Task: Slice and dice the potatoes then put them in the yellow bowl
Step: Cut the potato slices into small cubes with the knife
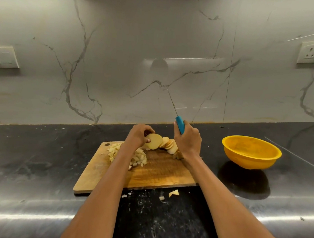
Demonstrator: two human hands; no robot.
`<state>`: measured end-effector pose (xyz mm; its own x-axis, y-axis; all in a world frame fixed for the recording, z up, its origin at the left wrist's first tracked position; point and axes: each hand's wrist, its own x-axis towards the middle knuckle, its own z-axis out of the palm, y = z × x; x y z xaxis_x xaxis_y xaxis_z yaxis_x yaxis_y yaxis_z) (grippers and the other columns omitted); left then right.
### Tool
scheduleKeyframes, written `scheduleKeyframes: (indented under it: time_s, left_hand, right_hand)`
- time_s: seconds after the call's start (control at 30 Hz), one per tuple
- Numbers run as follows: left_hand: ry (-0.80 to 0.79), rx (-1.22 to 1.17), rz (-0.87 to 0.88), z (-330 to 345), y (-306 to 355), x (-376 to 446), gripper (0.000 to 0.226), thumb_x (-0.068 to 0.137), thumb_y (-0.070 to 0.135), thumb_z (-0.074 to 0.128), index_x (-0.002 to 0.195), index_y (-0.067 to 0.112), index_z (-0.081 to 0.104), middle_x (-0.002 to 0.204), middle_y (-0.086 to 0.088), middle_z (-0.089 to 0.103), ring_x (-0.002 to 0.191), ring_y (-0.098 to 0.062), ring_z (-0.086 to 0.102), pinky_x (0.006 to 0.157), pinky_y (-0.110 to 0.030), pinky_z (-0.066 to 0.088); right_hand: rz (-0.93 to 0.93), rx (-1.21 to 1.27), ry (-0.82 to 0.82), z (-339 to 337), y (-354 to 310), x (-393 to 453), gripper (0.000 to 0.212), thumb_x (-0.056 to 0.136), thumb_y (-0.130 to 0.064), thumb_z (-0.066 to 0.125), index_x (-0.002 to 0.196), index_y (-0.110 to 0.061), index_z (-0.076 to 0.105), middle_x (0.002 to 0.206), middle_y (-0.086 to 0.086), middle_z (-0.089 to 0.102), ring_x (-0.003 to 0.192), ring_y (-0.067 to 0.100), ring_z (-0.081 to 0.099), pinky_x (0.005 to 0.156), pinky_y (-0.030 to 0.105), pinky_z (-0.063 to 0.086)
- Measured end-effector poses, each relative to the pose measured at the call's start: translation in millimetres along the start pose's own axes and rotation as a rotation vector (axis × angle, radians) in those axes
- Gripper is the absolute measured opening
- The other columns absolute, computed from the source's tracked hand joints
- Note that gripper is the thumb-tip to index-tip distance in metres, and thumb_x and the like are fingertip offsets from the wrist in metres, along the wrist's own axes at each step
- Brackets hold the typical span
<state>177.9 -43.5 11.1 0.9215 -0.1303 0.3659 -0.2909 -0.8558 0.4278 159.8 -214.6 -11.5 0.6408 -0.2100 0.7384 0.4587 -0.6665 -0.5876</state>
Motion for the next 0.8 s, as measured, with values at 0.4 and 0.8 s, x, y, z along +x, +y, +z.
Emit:
scheduleKeyframes:
  time_s: [0.4,0.8]
  left_hand:
    - [-0.161,-0.680,-0.125,-21,31,-64,0.060,0.085,-0.001,0.062,0.137,0.020,0.043,0.111,-0.011,0.058,0.092,-0.018,0.062,0.072,-0.022,0.057]
    - [-0.037,-0.134,0.027,8,42,-101,0.048,0.082,0.040,0.067,0.124,0.020,0.058,0.123,0.002,0.058,0.106,-0.013,0.055,0.092,-0.031,0.048]
  right_hand:
    - [0.074,0.074,0.032,-5,-5,1,0.035,0.096,-0.036,0.053,0.100,-0.002,0.062,0.069,0.001,0.055,0.057,0.012,0.052,0.056,0.022,0.044]
    - [0.281,0.122,-0.070,-18,0,-22,0.033,0.095,-0.039,0.052,0.084,-0.008,0.057,0.072,0.003,0.051,0.057,0.008,0.043,0.054,0.019,0.035]
